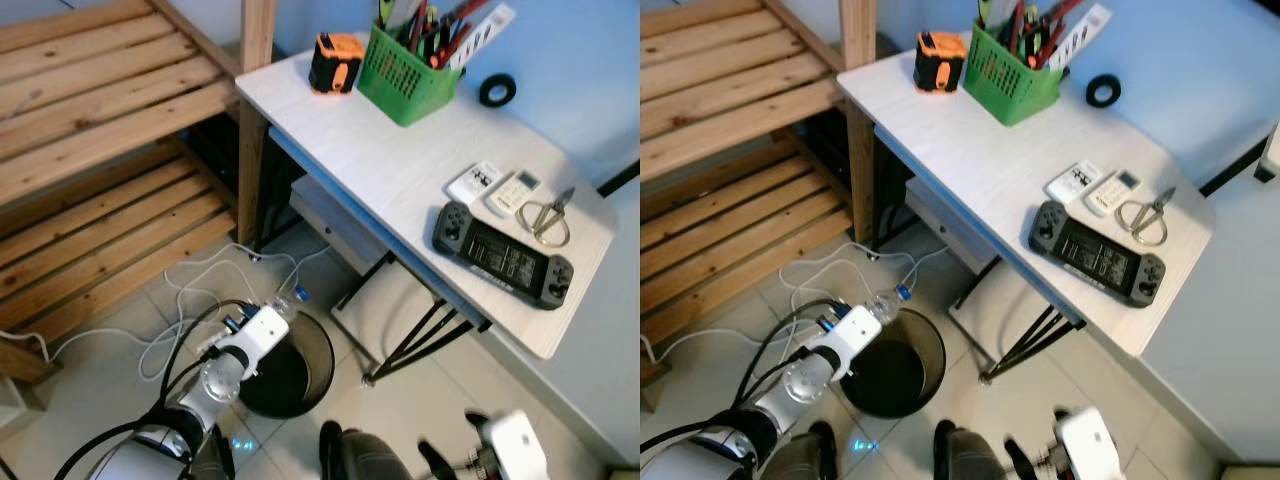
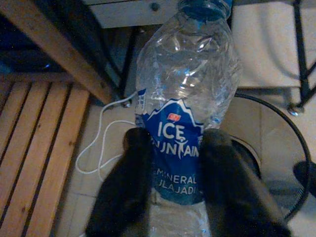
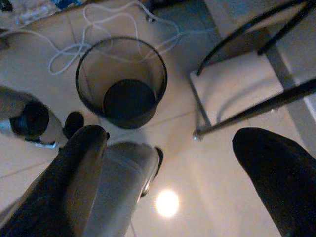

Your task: Clean up the room

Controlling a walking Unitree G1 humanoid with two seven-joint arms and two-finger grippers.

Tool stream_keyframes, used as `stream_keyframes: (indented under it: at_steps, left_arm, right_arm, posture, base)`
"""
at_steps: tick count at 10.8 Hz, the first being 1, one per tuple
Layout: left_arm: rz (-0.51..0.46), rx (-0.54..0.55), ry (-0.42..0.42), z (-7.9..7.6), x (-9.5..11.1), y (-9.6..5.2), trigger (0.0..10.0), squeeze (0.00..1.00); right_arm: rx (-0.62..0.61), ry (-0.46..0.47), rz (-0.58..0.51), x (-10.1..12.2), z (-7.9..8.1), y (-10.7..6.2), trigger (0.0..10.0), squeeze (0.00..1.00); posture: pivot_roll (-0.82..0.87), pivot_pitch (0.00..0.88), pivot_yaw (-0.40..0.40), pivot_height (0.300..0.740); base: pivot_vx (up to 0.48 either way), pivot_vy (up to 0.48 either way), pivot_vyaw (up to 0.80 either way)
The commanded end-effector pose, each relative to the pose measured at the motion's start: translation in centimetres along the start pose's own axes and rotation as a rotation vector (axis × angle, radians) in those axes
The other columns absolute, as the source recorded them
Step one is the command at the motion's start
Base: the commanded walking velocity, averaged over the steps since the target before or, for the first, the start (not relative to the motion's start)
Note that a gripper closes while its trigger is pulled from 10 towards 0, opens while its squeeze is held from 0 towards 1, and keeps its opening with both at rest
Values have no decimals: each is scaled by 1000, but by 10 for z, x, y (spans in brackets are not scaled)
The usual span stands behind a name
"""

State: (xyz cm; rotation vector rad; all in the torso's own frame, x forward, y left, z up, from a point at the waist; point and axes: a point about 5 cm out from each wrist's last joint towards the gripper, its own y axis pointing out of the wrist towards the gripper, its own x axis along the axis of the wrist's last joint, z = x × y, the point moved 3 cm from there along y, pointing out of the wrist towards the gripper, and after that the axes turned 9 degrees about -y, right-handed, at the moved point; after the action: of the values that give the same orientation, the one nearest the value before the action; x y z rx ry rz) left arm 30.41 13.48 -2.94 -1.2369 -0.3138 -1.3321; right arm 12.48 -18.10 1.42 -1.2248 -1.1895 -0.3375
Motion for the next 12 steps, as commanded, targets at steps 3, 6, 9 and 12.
stream_keyframes:
  at_steps: [3, 6, 9, 12]
  left_arm:
    - [-57, -85, 73, -16, 16, 4, 10000, 1000]
    - [-27, -85, 91, -12, 7, 2, 10000, 867]
    - [41, -87, -155, -25, -18, -9, 10000, 0]
    - [2, -22, -323, -23, -28, -19, 10000, 0]
  right_arm:
    - [-19, 12, 42, -24, 13, -18, 10000, 0]
    - [-18, 16, 32, -24, 35, -28, 10000, 0]
    - [-39, 15, 0, -17, 27, -15, 10000, 0]
    - [-85, 24, -48, -7, 14, 5, 10000, 0]
  posture:
    - [-421, 293, -175, 740]
    - [-412, 295, -166, 740]
    - [-376, 283, -143, 740]
    - [-299, 226, -84, 740]
  base:
    - [0, 0, 0]
    - [0, 0, 0]
    - [0, 0, 0]
    - [0, 0, 0]
